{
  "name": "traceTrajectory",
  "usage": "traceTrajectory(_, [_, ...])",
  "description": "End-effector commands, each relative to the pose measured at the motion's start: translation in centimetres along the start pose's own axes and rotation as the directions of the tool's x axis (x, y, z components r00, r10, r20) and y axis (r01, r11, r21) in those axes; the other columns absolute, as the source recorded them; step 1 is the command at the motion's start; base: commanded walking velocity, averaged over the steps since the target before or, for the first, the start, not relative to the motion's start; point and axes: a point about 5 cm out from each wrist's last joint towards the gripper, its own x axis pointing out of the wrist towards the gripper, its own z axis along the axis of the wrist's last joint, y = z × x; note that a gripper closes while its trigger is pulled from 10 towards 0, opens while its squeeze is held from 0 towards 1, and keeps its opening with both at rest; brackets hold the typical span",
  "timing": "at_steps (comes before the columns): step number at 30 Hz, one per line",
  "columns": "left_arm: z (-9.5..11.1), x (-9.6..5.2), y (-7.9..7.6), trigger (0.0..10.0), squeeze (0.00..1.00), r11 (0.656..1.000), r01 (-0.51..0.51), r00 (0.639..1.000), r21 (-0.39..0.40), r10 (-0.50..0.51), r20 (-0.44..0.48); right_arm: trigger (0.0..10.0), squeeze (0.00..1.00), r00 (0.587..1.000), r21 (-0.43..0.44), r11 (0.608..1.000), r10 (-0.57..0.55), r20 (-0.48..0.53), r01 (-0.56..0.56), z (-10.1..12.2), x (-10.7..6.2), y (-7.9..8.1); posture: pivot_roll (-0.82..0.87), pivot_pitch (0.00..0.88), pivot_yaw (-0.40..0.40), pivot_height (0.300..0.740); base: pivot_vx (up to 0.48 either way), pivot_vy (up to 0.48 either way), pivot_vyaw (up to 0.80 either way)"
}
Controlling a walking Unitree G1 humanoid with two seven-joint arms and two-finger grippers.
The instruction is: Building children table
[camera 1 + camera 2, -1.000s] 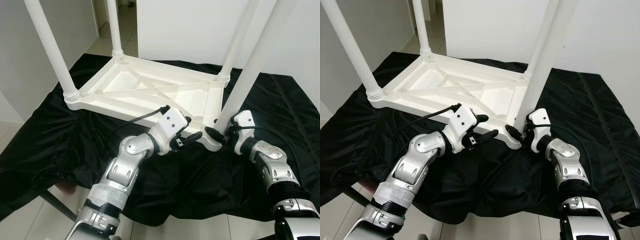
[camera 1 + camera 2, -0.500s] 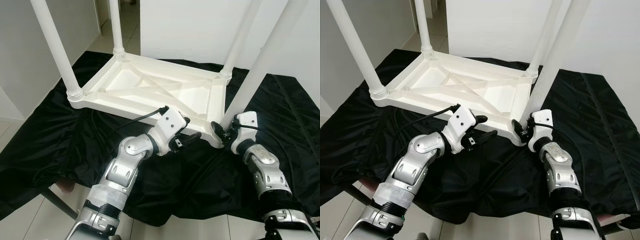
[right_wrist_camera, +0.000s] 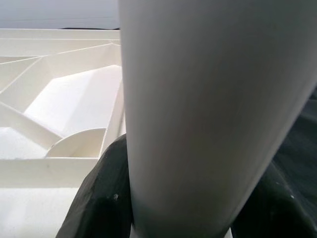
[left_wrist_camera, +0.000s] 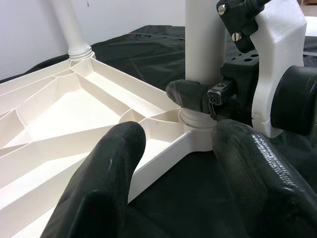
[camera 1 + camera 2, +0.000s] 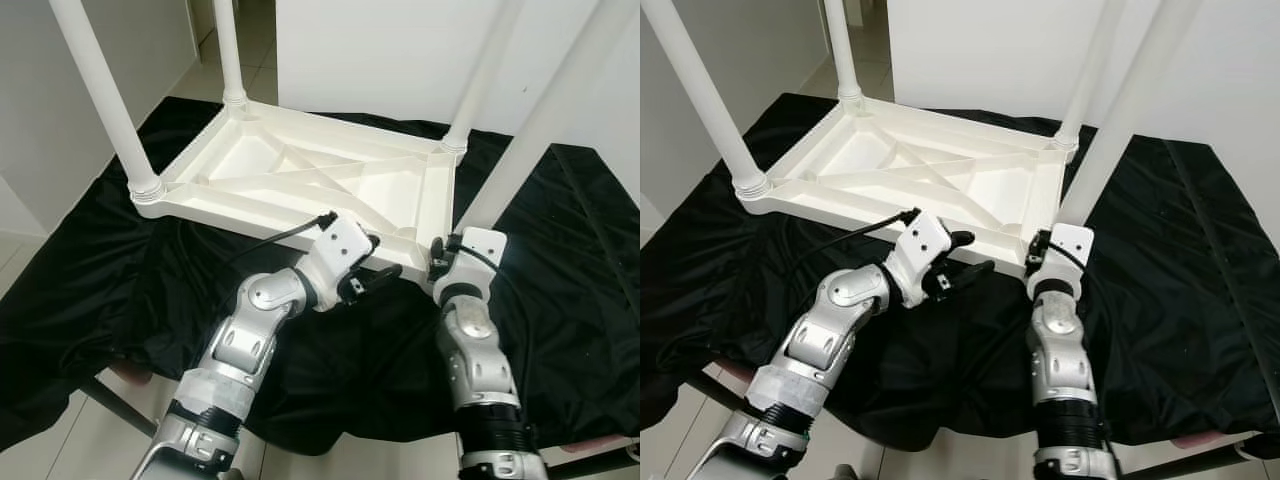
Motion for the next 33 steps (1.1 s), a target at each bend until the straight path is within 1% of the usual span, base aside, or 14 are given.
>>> traceTrajectory(1, [-0.2, 0.0, 0.4, 10.0, 0.0, 0.997, -0.079, 0.997, -0.016, 0.079, -0.006, 10.0, 0.0, 0.999, 0.0, 1.0, -0.026, -0.047, 0.026, -1.3, -0.8, 0.3, -0.04, 0.078, -0.014, 0.74, 0.0, 0.0, 0.0])
traceTrajectory(2, [-0.2, 0.0, 0.4, 10.0, 0.0, 0.997, -0.079, 0.997, -0.016, 0.079, -0.006, 10.0, 0.0, 0.999, 0.0, 1.0, -0.026, -0.047, 0.026, -1.3, -0.8, 0.3, -0.04, 0.078, -0.014, 0.74, 0.0, 0.0, 0.0])
traceTrajectory(3, [-0.1, 0.0, 0.4, 10.0, 0.0, 0.997, -0.081, 0.997, -0.016, 0.081, -0.005, 10.0, 0.0, 0.999, 0.02, 1.0, 0.019, -0.027, -0.019, -0.9, -1.0, 1.3, -0.03, 0.077, -0.019, 0.74, 0.0, 0.0, 0.0])
traceTrajectory(5, [-0.1, 0.0, 0.4, 10.0, 0.0, 0.997, -0.081, 0.997, -0.016, 0.081, -0.005, 10.0, 0.0, 0.999, 0.02, 1.0, 0.019, -0.027, -0.019, -0.9, -1.0, 1.3, -0.03, 0.077, -0.019, 0.74, 0.0, 0.0, 0.0])
traceTrajectory(6, [-0.1, 0.0, 0.5, 10.0, 0.0, 0.996, -0.086, 0.996, -0.011, 0.086, -0.005, 10.0, 0.0, 0.997, 0.006, 0.997, 0.078, -0.004, -0.078, -0.6, -1.2, 2.0, -0.03, 0.077, -0.025, 0.74, 0.0, 0.0, 0.0])
traceTrajectory(7, [-0.1, 0.0, 0.5, 10.0, 0.0, 0.996, -0.086, 0.996, -0.011, 0.086, -0.005, 10.0, 0.0, 0.997, 0.006, 0.997, 0.078, -0.004, -0.078, -0.6, -1.2, 2.0, -0.03, 0.077, -0.025, 0.74, 0.0, 0.0, 0.0])
traceTrajectory(8, [-0.1, 0.0, 0.5, 10.0, 0.0, 0.996, -0.093, 0.996, -0.009, 0.093, -0.005, 10.0, 0.0, 0.991, 0.027, 0.991, 0.134, 0.008, -0.134, -0.5, -1.4, 2.3, -0.02, 0.075, -0.028, 0.74, 0.0, 0.0, 0.0])
traceTrajectory(9, [0.0, 0.0, 0.6, 10.0, 0.0, 0.995, -0.1, 0.995, -0.008, 0.1, -0.003, 10.0, 0.83, 0.99, 0.021, 0.99, 0.141, 0.011, -0.141, -0.4, -1.5, 2.2, -0.02, 0.075, -0.031, 0.74, 0.0, 0.0, 0.0])
traceTrajectory(10, [0.0, 0.0, 0.6, 10.0, 0.0, 0.995, -0.1, 0.995, -0.008, 0.1, -0.003, 10.0, 0.83, 0.99, 0.021, 0.99, 0.141, 0.011, -0.141, -0.4, -1.5, 2.2, -0.02, 0.075, -0.031, 0.74, 0.0, 0.0, 0.0])
traceTrajectory(11, [0.0, -0.1, 0.7, 10.0, 0.0, 0.994, -0.105, 0.994, -0.008, 0.105, -0.002, 10.0, 1.0, 0.988, 0.03, 0.988, 0.154, 0.024, -0.155, -0.2, -1.5, 2.1, -0.02, 0.074, -0.032, 0.74, 0.0, 0.0, 0.0])
traceTrajectory(23, [0.1, -0.3, 0.8, 10.0, 0.0, 0.994, -0.113, 0.994, -0.002, 0.113, -0.003, 10.0, 0.99, 0.984, 0.039, 0.987, 0.153, 0.088, -0.157, 0.9, -1.2, 0.4, -0.01, 0.073, -0.032, 0.74, 0.0, 0.0, 0.0])
traceTrajectory(24, [0.1, -0.3, 0.9, 10.0, 0.0, 0.993, -0.114, 0.993, 0.0, 0.114, -0.003, 10.0, 0.0, 0.975, 0.036, 0.978, 0.2, 0.099, -0.204, 0.9, -1.3, 0.4, -0.01, 0.074, -0.027, 0.74, 0.0, 0.0, 0.0])
traceTrajectory(28, [0.1, -0.3, 0.9, 10.0, 0.0, 0.994, -0.111, 0.994, 0.0, 0.111, -0.005, 10.0, 0.0, 0.948, 0.031, 0.953, 0.297, 0.111, -0.302, 0.8, -1.5, 0.3, -0.01, 0.075, -0.027, 0.74, 0.0, 0.0, 0.0])
traceTrajectory(33, [0.1, -0.2, 0.8, 10.0, 0.0, 0.994, -0.108, 0.994, -0.003, 0.108, -0.003, 10.0, 0.0, 0.938, 0.044, 0.944, 0.32, 0.133, -0.328, 1.4, -1.3, 0.1, -0.02, 0.078, -0.023, 0.74, 0.0, 0.0, 0.0])
